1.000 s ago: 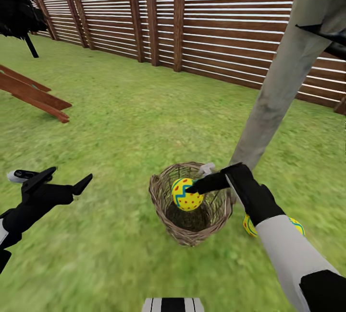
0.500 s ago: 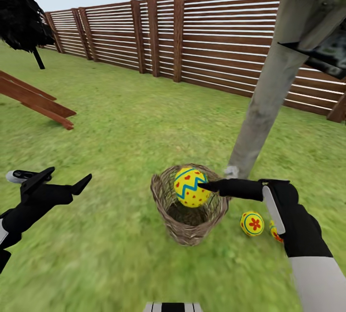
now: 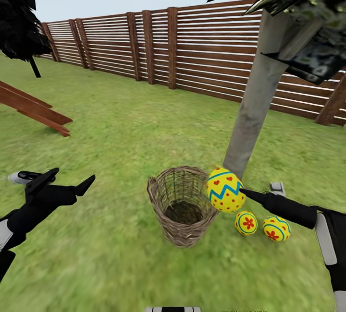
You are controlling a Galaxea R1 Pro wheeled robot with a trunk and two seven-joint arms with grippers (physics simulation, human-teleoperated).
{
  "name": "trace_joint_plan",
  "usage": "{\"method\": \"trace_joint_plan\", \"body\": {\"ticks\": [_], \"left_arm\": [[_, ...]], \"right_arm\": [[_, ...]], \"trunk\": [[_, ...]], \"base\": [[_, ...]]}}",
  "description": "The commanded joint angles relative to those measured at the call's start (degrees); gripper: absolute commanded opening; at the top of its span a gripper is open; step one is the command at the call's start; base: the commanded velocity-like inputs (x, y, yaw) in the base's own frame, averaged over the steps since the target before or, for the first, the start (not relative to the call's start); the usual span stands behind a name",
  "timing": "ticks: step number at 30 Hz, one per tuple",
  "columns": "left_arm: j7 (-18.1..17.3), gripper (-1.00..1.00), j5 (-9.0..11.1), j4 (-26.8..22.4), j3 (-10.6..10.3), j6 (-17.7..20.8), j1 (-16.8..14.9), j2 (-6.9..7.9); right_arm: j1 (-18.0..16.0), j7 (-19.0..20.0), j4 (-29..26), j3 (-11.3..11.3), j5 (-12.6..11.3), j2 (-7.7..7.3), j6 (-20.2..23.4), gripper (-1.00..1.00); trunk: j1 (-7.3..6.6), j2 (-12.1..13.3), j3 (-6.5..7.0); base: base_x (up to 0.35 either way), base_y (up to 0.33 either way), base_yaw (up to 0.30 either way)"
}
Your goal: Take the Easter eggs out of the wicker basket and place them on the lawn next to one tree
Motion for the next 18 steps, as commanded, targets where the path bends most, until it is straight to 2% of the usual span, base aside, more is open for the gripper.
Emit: {"method": "trace_joint_plan", "body": {"ticks": [1, 3, 6, 7, 9, 10, 12, 13, 14, 15, 16, 17, 18], "left_arm": [[-0.1, 1.0, -0.1, 0.0, -0.8, 0.2, 0.0, 0.01], [0.0, 1.0, -0.3, 0.0, -1.9, 0.2, 0.0, 0.07], [0.1, 1.0, -0.3, -0.1, -2.3, 0.2, 0.0, -0.05], [0.1, 1.0, -0.4, -0.1, -2.6, 0.2, 0.0, -0.1], [0.3, 1.0, -0.4, -0.3, -4.6, 0.1, 0.0, -0.5], [0.6, 1.0, -0.5, -0.3, -6.0, 0.1, 0.0, -1.43], [0.7, 1.0, -0.8, -0.4, -7.0, 0.1, -0.2, -2.94], [0.6, 1.0, -0.8, -0.4, -7.0, 0.2, -0.3, -3.03], [0.6, 1.0, -0.8, -0.6, -7.8, 0.2, -0.3, -4.52], [0.7, 1.0, -0.8, -0.6, -8.4, 0.1, -0.3, -6.06], [0.8, 1.0, -0.8, -0.6, -8.9, 0.0, -0.3, -7.68], [1.3, 1.0, -0.8, -0.6, -9.0, 0.0, -0.3, -8.51], [3.7, 1.0, -1.0, -0.6, -9.2, 0.0, -0.3, -9.42]], "right_arm": [[0.2, 0.1, 0.0, -0.1, -0.1, -0.01, 0.2, -1.0], [0.4, -0.1, 0.1, -0.3, -0.1, -0.09, 0.1, -1.0], [0.4, -1.7, 0.0, -1.9, 0.1, -0.13, 0.0, -1.0], [0.4, -2.9, 0.0, -2.0, 0.1, -0.08, 0.0, -1.0], [0.4, -8.0, 0.0, -2.1, 0.2, 0.26, -0.3, -1.0], [0.4, -13.4, 0.1, -2.1, 0.3, 0.42, -2.1, -1.0], [0.4, -23.8, 0.1, -2.2, 0.4, 0.42, -8.2, -1.0], [0.4, -25.1, 0.1, -2.2, 0.4, 0.44, -8.6, -1.0], [0.4, -33.5, 0.1, -2.0, 0.5, 0.6, -9.0, -1.0], [0.4, -37.7, 0.3, -1.8, 0.4, 0.76, -9.3, -1.0], [0.4, -42.6, 1.0, -1.0, 0.4, 1.33, -10.5, -1.0], [0.4, -45.8, 1.8, 0.0, 0.7, 1.74, -11.9, -1.0], [0.4, -48.6, 2.4, 2.0, 1.0, 2.02, -13.8, -1.0]], "trunk": [[-0.01, 0.0, 0.02], [-0.01, 0.0, 0.16], [-0.01, 0.0, 0.36], [-0.01, 0.0, 0.42], [-0.01, 0.0, 0.56], [-0.01, 0.0, 0.63], [-0.01, 0.0, 0.76], [-0.01, 0.0, 0.83], [-0.01, 0.0, 0.89], [-0.01, 0.0, 0.96], [-0.01, 0.0, 1.03], [-0.01, 0.0, 1.09], [-0.01, 0.0, 1.15]], "base": [[0.0, 0.0, -0.215], [0.0, 0.0, -0.216], [0.0, 0.0, -0.217], [0.0, 0.0, -0.217], [0.0, 0.0, -0.217], [0.0, 0.0, -0.217], [0.0, 0.0, -0.217], [0.0, -0.015, -0.216], [0.0, -0.043, -0.217], [0.0, -0.018, -0.217], [0.0, -0.009, -0.218], [0.0, -0.005, -0.23], [0.0, -0.002, -0.251]]}}
